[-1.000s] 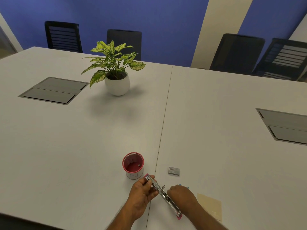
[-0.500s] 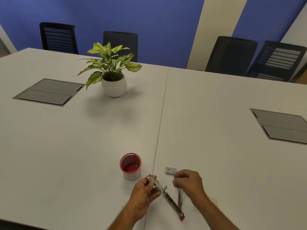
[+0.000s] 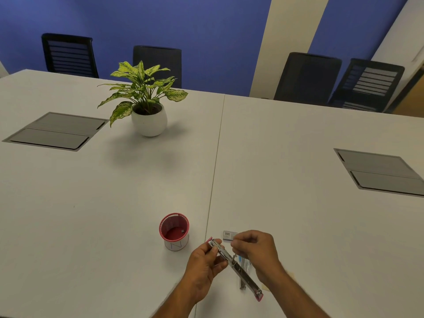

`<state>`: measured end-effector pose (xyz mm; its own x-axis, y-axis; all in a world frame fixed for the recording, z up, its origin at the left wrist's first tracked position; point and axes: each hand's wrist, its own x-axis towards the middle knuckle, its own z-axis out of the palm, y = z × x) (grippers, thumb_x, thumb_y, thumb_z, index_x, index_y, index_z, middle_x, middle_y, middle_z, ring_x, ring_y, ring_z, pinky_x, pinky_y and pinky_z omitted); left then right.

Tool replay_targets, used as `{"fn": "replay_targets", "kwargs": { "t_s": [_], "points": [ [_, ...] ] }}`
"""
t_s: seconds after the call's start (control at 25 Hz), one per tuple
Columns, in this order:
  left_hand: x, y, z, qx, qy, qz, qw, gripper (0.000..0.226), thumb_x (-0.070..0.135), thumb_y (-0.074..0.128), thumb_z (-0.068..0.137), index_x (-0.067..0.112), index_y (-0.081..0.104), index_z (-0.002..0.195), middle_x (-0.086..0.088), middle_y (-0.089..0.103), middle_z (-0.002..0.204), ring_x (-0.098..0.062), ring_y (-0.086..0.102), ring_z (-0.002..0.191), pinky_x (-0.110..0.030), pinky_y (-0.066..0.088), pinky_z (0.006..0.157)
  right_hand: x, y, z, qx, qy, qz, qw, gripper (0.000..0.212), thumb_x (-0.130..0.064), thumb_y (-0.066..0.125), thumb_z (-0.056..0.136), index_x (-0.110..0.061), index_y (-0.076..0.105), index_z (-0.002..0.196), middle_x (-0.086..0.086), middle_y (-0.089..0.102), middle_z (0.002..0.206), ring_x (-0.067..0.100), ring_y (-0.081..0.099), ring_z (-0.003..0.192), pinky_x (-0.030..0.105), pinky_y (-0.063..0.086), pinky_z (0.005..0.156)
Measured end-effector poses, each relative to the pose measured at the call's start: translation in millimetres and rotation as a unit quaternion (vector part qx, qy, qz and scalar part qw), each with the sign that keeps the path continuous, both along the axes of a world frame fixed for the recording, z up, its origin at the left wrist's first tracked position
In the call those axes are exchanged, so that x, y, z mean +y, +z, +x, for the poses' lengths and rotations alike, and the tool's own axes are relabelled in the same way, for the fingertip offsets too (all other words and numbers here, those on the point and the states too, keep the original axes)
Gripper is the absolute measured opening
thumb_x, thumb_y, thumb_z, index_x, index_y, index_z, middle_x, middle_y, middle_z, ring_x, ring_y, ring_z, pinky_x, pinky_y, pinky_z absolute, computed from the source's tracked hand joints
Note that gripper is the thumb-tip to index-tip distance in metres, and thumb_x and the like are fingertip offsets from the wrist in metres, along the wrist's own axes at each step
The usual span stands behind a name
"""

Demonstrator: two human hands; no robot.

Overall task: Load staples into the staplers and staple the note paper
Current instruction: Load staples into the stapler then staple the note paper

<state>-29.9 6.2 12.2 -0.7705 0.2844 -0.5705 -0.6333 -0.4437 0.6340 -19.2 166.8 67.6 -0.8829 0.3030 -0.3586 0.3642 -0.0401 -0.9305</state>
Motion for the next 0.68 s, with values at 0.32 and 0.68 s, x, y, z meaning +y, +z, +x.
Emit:
{"fn": "replay_targets", "kwargs": {
  "t_s": [0.32, 0.68],
  "points": [
    [-1.4, 0.2, -0.6, -0.002, 0.013, -0.007, 1.000, 0.023, 0.005, 0.048, 0.102, 0.005, 0.067, 0.116, -0.010, 0.073, 0.090, -0.025, 0.071, 0.083, -0.033, 0.061, 0.068, 7.9, -0.4, 2.3, -0.016, -0.031, -0.015, 0.999, 0.006, 0.002, 0.076, 0.081, -0.003, 0.077, 0.084, 0.015, 0.078, 0.080, 0.031, 0.076, 0.076, 0.031, 0.063, 0.067],
    [1.5, 0.0, 0.4, -0.009, 0.022, -0.016, 1.000, 0.022, 0.006, 0.050, 0.101, 0.007, 0.069, 0.113, -0.010, 0.074, 0.089, -0.027, 0.072, 0.084, -0.034, 0.061, 0.069, 12.4, 4.1, 0.9, -0.035, -0.047, -0.048, 0.997, 0.013, 0.011, 0.079, 0.072, 0.001, 0.076, 0.079, 0.016, 0.078, 0.080, 0.033, 0.076, 0.075, 0.027, 0.061, 0.061]
  ]
}}
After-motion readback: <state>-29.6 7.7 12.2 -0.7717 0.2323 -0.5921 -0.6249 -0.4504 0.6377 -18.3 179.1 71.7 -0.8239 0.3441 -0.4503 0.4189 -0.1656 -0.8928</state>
